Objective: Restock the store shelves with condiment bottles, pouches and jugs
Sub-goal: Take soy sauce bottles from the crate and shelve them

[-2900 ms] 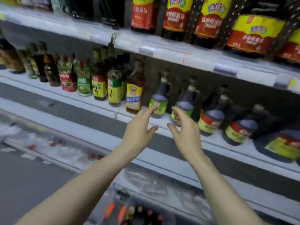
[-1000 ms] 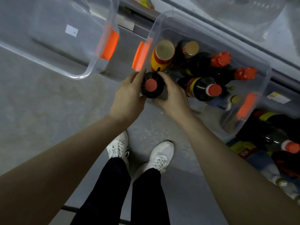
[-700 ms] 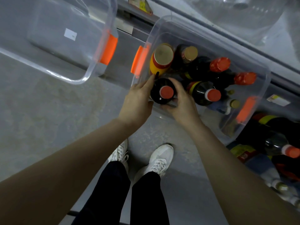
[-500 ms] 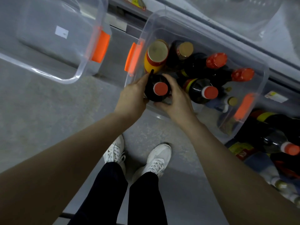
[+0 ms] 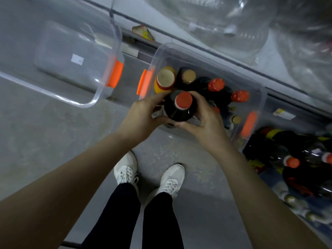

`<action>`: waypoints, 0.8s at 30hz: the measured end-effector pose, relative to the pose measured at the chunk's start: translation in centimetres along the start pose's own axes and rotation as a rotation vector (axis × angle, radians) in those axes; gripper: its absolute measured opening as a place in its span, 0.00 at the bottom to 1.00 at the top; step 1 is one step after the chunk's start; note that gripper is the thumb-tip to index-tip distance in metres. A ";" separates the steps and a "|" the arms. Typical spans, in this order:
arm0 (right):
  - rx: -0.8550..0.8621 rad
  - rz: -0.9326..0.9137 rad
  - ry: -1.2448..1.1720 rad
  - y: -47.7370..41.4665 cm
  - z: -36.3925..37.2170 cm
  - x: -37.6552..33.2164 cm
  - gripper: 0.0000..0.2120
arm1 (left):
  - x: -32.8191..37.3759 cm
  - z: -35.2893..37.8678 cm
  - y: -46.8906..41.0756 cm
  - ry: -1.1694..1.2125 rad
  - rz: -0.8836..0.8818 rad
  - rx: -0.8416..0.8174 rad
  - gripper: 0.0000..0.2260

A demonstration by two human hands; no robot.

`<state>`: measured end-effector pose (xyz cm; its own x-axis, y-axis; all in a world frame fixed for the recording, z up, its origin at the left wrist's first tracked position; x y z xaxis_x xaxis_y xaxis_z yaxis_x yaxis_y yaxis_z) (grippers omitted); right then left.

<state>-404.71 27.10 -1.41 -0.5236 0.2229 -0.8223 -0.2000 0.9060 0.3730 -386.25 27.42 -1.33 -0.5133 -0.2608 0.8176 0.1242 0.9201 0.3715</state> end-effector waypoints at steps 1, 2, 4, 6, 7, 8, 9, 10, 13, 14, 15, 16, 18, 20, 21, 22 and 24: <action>0.015 0.019 -0.064 0.4 -0.8 -0.9 0.35 | 0.9 -0.6 0.1 0.034 0.002 -0.011 0.31; 0.031 0.040 -0.135 0.6 -1.7 -2.0 0.35 | 2.1 -1.3 0.1 0.069 0.004 -0.020 0.31; 0.060 0.073 -0.248 1.3 -3.4 -4.5 0.34 | 4.7 -2.7 0.3 0.136 0.006 -0.048 0.30; 0.116 0.085 -0.319 2.2 -5.3 -7.5 0.32 | 8.2 -4.2 0.7 0.196 0.003 -0.099 0.27; 0.149 0.093 -0.348 2.7 -6.2 -8.9 0.31 | 9.8 -4.8 0.9 0.234 -0.001 -0.126 0.26; 0.174 0.092 -0.377 3.2 -7.2 -10.6 0.29 | 11.6 -5.6 1.3 0.275 0.011 -0.146 0.26; 0.192 0.092 -0.397 3.9 -8.2 -12.5 0.28 | 13.7 -6.7 1.9 0.305 0.031 -0.158 0.26; 0.205 0.095 -0.425 4.5 -8.9 -13.9 0.27 | 15.4 -7.4 2.4 0.335 0.051 -0.164 0.26; 0.250 0.094 -0.507 7.1 -11.1 -18.9 0.24 | 20.9 -10.0 4.4 0.346 0.053 -0.161 0.27; 0.270 0.102 -0.530 7.8 -11.5 -20.0 0.23 | 22.1 -10.5 5.0 0.344 0.047 -0.158 0.26; 0.287 0.107 -0.547 8.5 -12.0 -21.4 0.20 | 23.4 -11.1 5.7 0.344 0.047 -0.155 0.26; 0.300 0.102 -0.559 9.2 -12.5 -22.8 0.18 | 24.9 -11.9 6.5 0.345 0.050 -0.147 0.25; 0.315 0.103 -0.563 10.6 -13.8 -25.8 0.16 | 27.7 -13.5 8.3 0.337 0.034 -0.142 0.23; 0.326 0.112 -0.557 11.8 -15.2 -28.4 0.19 | 30.1 -14.7 10.1 0.339 0.037 -0.147 0.22; 0.330 0.120 -0.558 12.6 -15.9 -29.8 0.22 | 31.2 -15.3 11.0 0.340 0.041 -0.138 0.22; 0.335 0.129 -0.559 13.5 -16.6 -31.2 0.26 | 32.4 -15.9 12.1 0.347 0.040 -0.122 0.22; 0.347 0.118 -0.553 15.0 -18.3 -33.8 0.29 | 34.4 -17.1 13.8 0.362 0.054 -0.099 0.23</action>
<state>-405.16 26.61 39.81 -0.0053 0.3961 -0.9182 0.1592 0.9068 0.3903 -387.71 26.14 39.46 -0.1729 -0.3156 0.9330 0.2330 0.9073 0.3501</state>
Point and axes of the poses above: each hand's wrist, its own y-axis away from the middle knuckle, its own z-axis out of the palm, x = y × z, the point moved 3 cm from there along -y, towards the middle knuckle, and after that the axes turned 5 degrees about x, right-handed, at the moved point
